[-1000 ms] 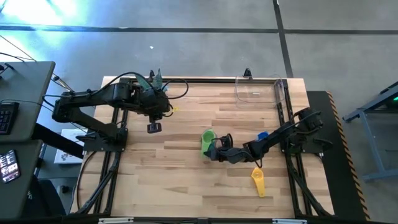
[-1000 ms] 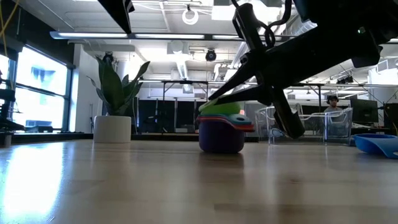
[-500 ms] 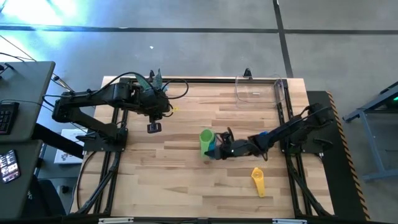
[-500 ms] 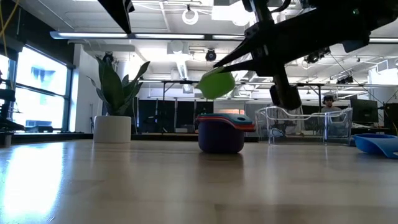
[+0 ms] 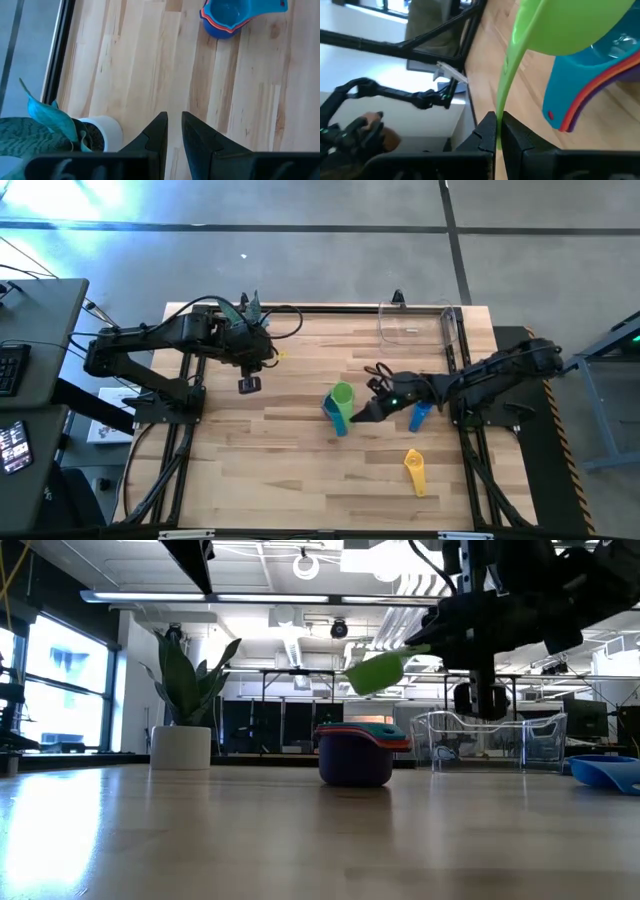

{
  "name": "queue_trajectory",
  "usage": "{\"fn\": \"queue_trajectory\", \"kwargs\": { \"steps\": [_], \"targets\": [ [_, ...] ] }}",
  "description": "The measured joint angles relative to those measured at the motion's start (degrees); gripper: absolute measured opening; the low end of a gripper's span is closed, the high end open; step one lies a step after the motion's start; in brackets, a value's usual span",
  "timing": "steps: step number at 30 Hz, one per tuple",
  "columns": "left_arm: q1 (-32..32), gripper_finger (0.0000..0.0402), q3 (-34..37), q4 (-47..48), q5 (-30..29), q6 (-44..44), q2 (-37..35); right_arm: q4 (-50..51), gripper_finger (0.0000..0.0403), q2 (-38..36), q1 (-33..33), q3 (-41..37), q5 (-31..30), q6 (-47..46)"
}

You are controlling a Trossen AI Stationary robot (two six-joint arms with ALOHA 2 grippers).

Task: Nest measuring cups in basket
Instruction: Stack the green measuring cup on top of the light blue measuring cup

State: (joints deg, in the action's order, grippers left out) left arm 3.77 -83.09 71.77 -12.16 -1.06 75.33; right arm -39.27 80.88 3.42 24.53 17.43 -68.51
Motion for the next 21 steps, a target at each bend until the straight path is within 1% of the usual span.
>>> {"fn": "queue_trajectory", "kwargs": {
  "steps": [5,8,13,21],
  "targets": [
    [0.6,0.0046,0.0,-0.8,0.0,-3.9,0.0,-2.5,0.0002,0.0,-2.4,-1.3,3.5,1.5],
    [1.6,0.0046,0.0,-2.1,0.0,-6.6,0.0,-2.5,0.0002,0.0,-2.8,-1.3,3.9,1.9],
    [3.7,0.0046,0.0,-3.7,0.0,-9.6,0.0,-2.5,0.0002,0.1,-2.8,-1.3,2.2,2.0],
    [6.1,0.0046,0.0,-5.5,0.0,-9.7,0.0,-2.4,0.0002,0.5,-2.4,-1.3,-1.4,1.9]
  ]
}}
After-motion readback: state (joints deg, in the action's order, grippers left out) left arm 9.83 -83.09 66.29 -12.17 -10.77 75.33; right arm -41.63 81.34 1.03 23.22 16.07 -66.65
